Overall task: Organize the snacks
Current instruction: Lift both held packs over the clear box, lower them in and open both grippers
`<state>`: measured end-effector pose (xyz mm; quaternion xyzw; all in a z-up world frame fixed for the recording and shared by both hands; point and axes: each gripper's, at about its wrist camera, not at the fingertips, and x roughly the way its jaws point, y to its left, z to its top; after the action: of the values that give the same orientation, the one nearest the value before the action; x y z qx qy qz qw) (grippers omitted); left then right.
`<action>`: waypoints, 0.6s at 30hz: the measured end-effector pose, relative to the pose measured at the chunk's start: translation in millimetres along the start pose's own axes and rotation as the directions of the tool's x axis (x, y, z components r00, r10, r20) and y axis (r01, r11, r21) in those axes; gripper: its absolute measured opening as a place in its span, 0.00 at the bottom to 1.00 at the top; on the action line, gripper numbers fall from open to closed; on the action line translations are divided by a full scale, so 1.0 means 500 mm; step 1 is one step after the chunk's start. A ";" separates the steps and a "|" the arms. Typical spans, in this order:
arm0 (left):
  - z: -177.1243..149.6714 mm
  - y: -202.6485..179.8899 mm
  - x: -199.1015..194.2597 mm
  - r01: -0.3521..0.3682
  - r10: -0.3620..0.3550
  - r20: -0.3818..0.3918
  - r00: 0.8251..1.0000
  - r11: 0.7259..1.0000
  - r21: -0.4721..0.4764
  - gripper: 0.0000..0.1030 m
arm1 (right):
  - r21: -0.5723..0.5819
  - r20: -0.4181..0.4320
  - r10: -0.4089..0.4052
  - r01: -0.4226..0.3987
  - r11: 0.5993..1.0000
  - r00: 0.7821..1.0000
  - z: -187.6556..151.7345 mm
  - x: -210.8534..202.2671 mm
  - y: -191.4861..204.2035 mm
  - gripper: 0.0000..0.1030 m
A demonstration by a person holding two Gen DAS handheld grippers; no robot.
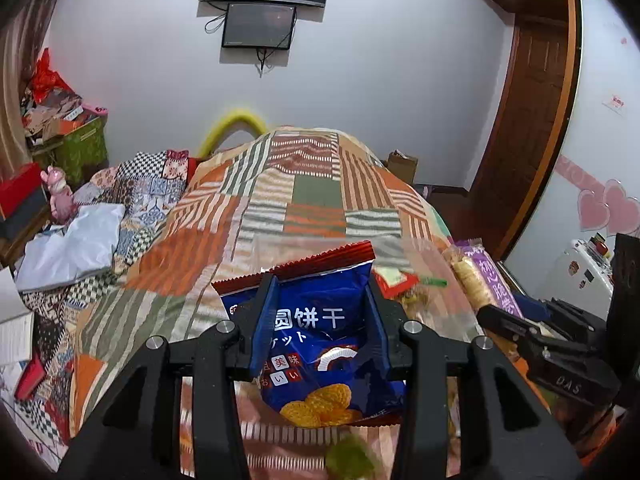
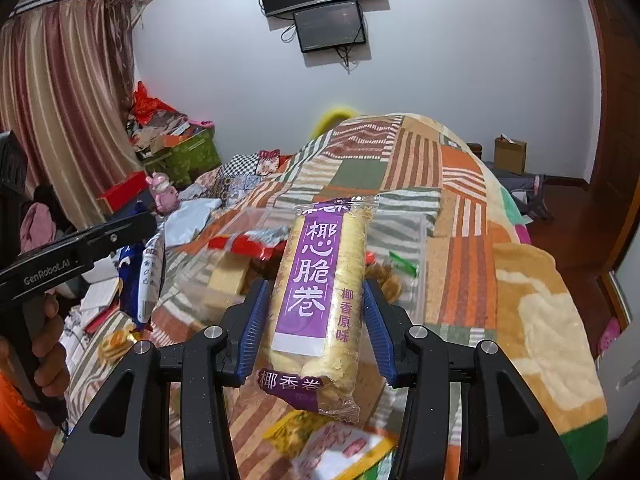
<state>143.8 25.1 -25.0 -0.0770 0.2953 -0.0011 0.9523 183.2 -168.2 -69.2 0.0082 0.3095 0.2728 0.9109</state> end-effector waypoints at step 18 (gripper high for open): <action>0.015 -0.017 0.181 -0.116 0.117 -0.020 0.993 0.992 0.042 0.39 | -0.002 -0.089 -0.031 0.031 1.000 0.996 0.032 0.115 -0.045 0.43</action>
<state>222.9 13.7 -68.7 -0.0400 0.3098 0.0477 0.9488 241.2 -155.9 -92.6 -0.0089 0.3500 0.2588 0.9003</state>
